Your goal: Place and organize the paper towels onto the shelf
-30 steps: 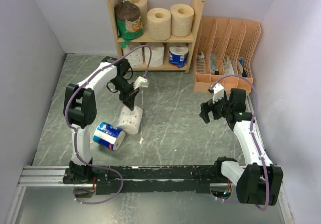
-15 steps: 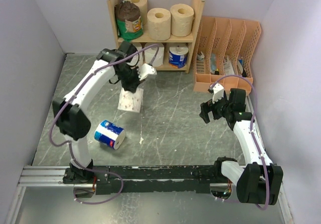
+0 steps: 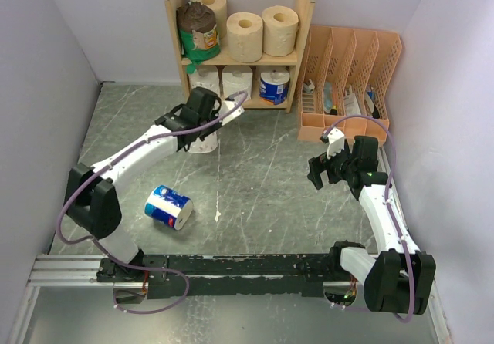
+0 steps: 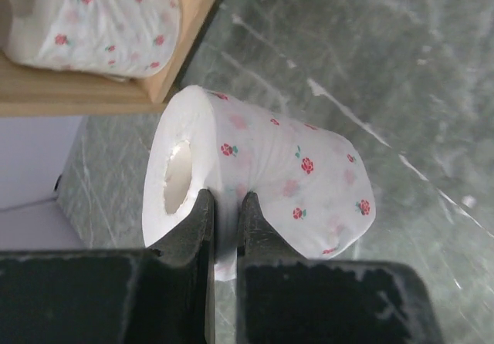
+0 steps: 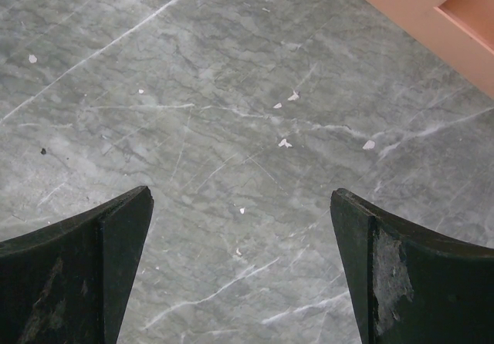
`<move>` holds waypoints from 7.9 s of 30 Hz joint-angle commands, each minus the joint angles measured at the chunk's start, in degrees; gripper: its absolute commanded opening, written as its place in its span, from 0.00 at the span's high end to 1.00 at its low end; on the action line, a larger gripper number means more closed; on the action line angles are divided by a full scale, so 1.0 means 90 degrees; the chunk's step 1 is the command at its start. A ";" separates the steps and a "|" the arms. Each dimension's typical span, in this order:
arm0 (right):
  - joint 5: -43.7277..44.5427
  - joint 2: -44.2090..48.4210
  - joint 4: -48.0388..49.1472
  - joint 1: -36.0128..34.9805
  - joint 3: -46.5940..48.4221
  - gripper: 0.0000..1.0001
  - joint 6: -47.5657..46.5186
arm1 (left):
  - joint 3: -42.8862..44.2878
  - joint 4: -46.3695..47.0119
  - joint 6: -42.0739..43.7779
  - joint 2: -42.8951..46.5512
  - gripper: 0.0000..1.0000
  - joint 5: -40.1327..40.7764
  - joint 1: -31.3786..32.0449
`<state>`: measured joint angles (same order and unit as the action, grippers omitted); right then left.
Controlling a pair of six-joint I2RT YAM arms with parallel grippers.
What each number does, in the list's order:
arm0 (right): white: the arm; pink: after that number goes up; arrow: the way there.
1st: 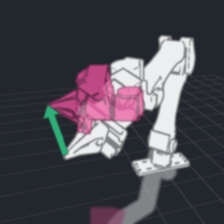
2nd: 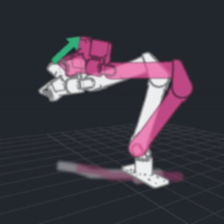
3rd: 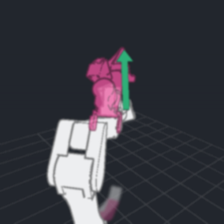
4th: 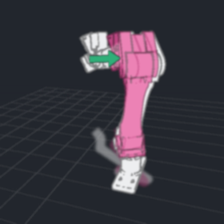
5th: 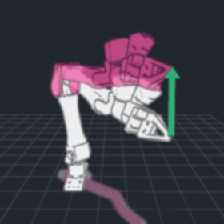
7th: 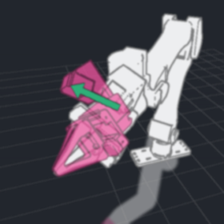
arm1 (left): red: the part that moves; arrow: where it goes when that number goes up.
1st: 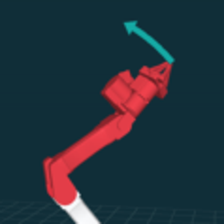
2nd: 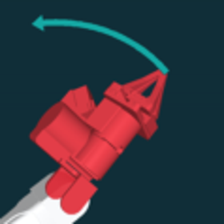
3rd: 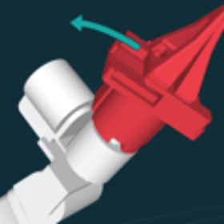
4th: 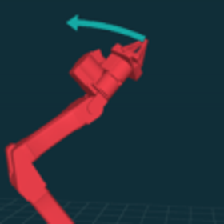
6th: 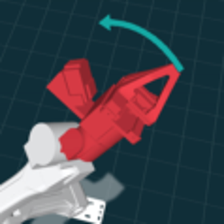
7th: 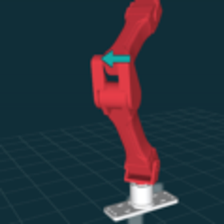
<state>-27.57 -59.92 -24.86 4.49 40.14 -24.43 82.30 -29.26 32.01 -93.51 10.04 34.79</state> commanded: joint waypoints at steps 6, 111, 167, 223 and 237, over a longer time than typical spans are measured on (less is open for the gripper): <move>0.0127 -0.0053 0.0121 -0.0011 -0.0079 0.00 0.0034 | -0.0608 0.4100 0.0401 -0.0438 0.93 0.2168 0.0082; 0.0476 0.0022 0.0302 -0.0030 -0.0124 0.00 0.0302 | -0.0063 -0.4692 -0.0957 0.0955 0.01 -0.6805 -0.5760; 0.0475 -0.0161 0.0293 -0.0022 -0.0184 0.00 0.0130 | -0.1712 -0.5782 0.1776 -0.0197 0.93 -0.5658 -0.3263; 0.1113 -0.0126 0.0546 -0.0006 -0.0261 0.00 0.0131 | 0.1407 0.4976 0.3882 -0.2953 0.93 0.4195 0.1591; 0.1057 -0.0132 0.0511 0.0041 -0.0257 0.00 0.0114 | 0.1069 0.4259 0.3299 -0.3009 0.93 0.4157 0.1685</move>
<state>-18.15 -61.39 -20.88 4.54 38.22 -22.98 94.48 10.50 65.47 -123.85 45.98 49.04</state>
